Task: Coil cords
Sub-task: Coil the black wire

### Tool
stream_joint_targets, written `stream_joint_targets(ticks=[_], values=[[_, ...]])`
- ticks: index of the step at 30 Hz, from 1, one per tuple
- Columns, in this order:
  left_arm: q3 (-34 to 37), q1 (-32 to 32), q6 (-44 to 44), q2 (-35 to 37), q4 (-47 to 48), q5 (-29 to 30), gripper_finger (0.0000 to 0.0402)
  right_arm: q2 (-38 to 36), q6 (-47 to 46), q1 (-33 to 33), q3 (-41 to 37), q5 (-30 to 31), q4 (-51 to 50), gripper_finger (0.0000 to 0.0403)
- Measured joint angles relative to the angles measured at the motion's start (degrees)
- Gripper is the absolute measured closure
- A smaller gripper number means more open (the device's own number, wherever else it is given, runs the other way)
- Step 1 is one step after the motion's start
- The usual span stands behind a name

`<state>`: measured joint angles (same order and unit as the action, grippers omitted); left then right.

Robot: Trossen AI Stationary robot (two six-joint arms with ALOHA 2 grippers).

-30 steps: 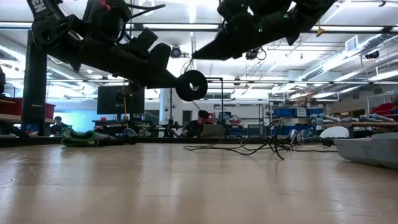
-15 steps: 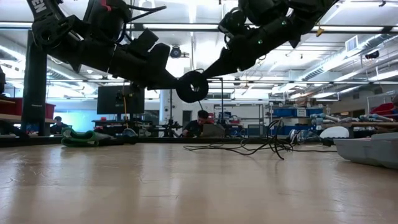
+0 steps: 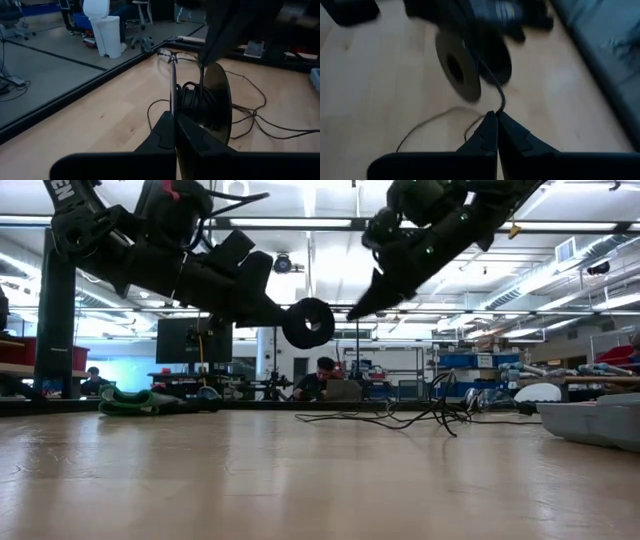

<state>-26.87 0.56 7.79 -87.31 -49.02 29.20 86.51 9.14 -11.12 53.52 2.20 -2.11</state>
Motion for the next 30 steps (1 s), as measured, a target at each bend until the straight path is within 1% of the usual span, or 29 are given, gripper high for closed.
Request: stream_joint_targets(ticks=[3,5,8,12,16,20,23,25,26,28,30], values=[[0.0,0.0,0.0,0.0,-2.1,-0.1,0.0401,0.5,-3.4,-0.3,-0.2,-0.1,-3.2,0.0403],[0.0,0.0,0.0,0.0,-3.2,-0.1,0.0401,0.5,-5.2,-0.3,-1.2,-0.1,-2.0,0.0399],[0.2,0.0,-1.0,1.0,-3.4,2.1,0.0401,0.4,-7.3,-0.3,-3.1,-0.1,-2.6,0.0386],[2.6,-0.1,-1.7,6.2,-4.6,7.3,0.0401,0.2,-10.0,-0.3,-5.6,0.0,-2.2,0.0365],[6.3,-0.2,-3.8,13.8,-5.1,8.6,0.0401,-0.5,-14.0,-0.3,-9.3,-0.1,-2.3,0.0353],[9.5,-1.1,-4.4,19.6,-3.7,10.7,0.0401,-3.8,-19.1,0.2,-14.0,-0.1,-2.4,0.0355],[10.9,-1.8,-4.4,21.6,-3.7,11.6,0.0401,-8.5,-23.0,1.1,-17.8,1.0,-1.3,0.0362],[11.3,-2.3,-4.4,21.8,-3.0,11.7,0.0401,-11.9,-24.8,2.2,-20.9,2.5,2.1,0.0367],[11.3,-2.5,-4.4,21.8,-3.1,11.7,0.0401,-13.4,-25.5,2.7,-22.6,3.3,5.4,0.0369],[11.3,-2.8,-4.4,21.8,-3.3,11.7,0.0402,-15.2,-26.7,3.7,-26.3,4.4,15.1,0.0373],[11.3,-2.9,-4.4,21.6,-3.4,11.6,0.0401,-14.8,-27.2,4.8,-29.8,4.6,28.5,0.0374]])
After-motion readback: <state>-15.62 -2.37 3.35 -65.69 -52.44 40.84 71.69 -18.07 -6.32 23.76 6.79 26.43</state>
